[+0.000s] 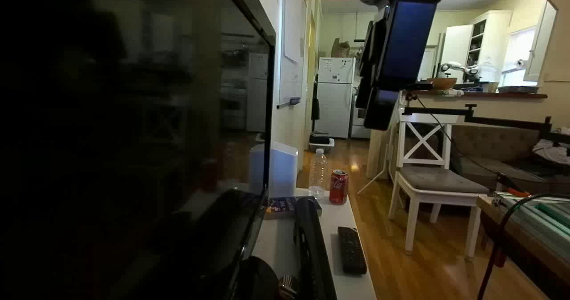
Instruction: Press down on the top of the black speaker.
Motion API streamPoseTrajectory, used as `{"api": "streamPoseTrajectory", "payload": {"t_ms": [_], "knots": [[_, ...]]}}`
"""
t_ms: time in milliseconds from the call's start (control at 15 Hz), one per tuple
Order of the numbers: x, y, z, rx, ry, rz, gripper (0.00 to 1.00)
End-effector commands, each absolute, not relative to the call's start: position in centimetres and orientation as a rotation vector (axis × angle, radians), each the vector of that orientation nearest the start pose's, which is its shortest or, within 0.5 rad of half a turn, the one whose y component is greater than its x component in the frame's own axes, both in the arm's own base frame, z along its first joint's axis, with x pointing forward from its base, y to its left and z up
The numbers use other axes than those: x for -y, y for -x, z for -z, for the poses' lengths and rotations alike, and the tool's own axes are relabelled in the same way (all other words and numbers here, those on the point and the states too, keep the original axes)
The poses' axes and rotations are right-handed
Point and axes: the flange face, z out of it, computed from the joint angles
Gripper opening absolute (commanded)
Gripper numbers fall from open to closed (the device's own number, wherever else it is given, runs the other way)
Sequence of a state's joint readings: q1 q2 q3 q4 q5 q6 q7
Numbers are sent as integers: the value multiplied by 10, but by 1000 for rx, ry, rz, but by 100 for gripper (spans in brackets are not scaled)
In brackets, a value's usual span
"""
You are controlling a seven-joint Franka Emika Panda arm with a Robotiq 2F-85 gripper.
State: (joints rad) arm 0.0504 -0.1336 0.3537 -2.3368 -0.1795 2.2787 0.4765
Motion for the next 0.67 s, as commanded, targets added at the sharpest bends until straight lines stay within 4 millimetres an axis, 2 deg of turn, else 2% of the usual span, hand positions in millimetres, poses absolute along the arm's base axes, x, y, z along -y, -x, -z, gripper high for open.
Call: {"api": "streamPoseTrajectory", "payload": {"t_ms": [0, 267, 400, 600], "knots": [[-192, -456, -393, 64, 3274, 225, 100], [-191, -457, -391, 68, 3275, 225, 100], [-185, -466, -377, 61, 3285, 211, 100], [-169, -480, -342, 118, 3259, 136, 100]]}}
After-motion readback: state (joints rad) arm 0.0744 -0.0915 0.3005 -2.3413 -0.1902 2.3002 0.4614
